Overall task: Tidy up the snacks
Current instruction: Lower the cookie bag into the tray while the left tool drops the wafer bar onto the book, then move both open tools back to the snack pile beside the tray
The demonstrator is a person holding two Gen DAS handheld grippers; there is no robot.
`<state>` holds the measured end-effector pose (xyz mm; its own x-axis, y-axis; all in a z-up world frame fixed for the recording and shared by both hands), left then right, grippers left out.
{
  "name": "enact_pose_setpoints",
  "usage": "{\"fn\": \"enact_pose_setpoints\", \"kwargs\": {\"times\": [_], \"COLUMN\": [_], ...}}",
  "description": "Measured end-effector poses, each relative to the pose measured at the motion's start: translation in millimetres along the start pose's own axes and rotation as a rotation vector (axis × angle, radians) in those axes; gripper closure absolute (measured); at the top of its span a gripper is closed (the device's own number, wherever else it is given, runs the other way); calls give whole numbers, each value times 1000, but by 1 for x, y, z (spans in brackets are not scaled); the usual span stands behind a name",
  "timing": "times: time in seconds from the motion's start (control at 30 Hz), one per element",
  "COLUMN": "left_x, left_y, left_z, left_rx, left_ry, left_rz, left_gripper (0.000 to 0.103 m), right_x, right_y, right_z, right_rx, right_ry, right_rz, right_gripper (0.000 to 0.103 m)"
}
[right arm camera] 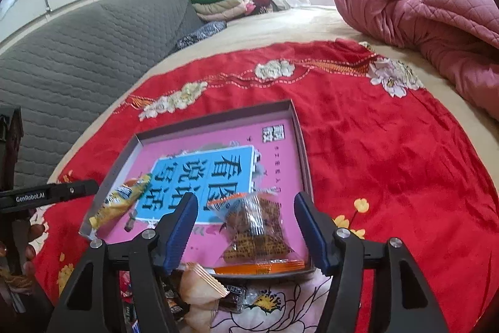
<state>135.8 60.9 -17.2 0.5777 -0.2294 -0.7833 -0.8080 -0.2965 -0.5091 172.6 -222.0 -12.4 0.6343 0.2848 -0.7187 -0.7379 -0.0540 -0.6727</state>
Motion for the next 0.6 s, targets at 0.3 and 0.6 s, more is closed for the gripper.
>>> {"fn": "enact_pose_setpoints", "kwargs": {"times": [0.3, 0.6], "left_x": [-13, -16], "left_y": [10, 24], "left_z": [-5, -16], "left_rx": [-12, -15], "left_ry": [39, 93], "left_rz": [22, 71], "left_gripper": [43, 40], "right_x": [-11, -22], "right_y": [-4, -3], "right_z": [-2, -4], "right_rx": [15, 24], "right_ry": [-14, -20], "right_rz": [-42, -63], "right_gripper": [33, 32]}}
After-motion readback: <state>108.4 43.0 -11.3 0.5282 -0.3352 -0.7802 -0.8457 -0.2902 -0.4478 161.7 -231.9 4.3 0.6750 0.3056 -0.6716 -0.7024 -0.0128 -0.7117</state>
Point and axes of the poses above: each gripper's, at about its wrist camera, not at the fingertips, and x roughly the way its jaws point, z to its left, y to its underside, the point moved 1 cm from there along x, roughly the way its jaws point, and after that the axes turned 8 degrees about y, right-handed, at the moved point
